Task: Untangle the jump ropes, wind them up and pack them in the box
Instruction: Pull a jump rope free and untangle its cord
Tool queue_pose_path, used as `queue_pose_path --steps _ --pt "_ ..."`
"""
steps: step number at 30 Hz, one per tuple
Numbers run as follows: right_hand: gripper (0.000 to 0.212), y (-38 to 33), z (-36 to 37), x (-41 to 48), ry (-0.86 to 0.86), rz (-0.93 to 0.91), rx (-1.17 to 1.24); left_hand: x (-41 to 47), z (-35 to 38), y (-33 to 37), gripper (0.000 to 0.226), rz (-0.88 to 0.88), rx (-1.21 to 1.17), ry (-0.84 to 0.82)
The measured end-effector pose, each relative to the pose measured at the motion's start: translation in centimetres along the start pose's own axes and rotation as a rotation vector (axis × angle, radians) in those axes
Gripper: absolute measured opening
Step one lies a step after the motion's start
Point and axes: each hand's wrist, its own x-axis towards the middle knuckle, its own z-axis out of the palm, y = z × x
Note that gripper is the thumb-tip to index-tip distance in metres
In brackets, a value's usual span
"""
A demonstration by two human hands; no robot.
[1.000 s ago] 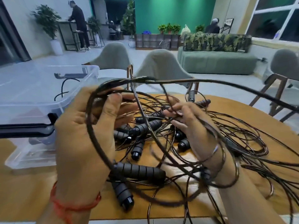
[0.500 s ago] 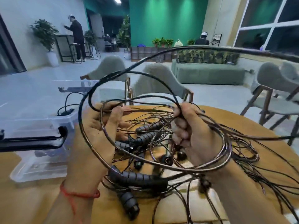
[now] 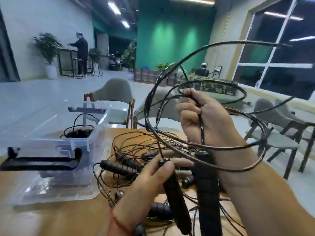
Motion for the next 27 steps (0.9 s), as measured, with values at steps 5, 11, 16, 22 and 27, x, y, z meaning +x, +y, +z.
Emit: queue_pose_path --steps 5,11,16,22,27 --pt "0.044 0.0 -2.8 3.6 0.118 -0.002 0.005 -1.9 1.2 1.0 0.051 -0.051 -0.243 -0.256" --pt "0.042 0.8 -9.9 11.2 0.354 0.016 -0.091 0.2 0.3 2.9 0.033 -0.29 -0.659 0.253" --pt "0.018 3.9 -13.1 11.8 0.535 0.141 -0.314 0.8 -2.5 3.5 0.044 -0.347 -0.777 0.264" --pt "0.068 1.1 -14.8 13.2 0.557 0.161 -0.494 0.1 -2.7 3.3 0.044 -0.235 -0.407 0.135" --pt "0.042 -1.6 -12.7 13.0 0.499 0.155 -0.949 -1.4 -3.3 4.6 0.03 -0.16 -0.238 -0.018"
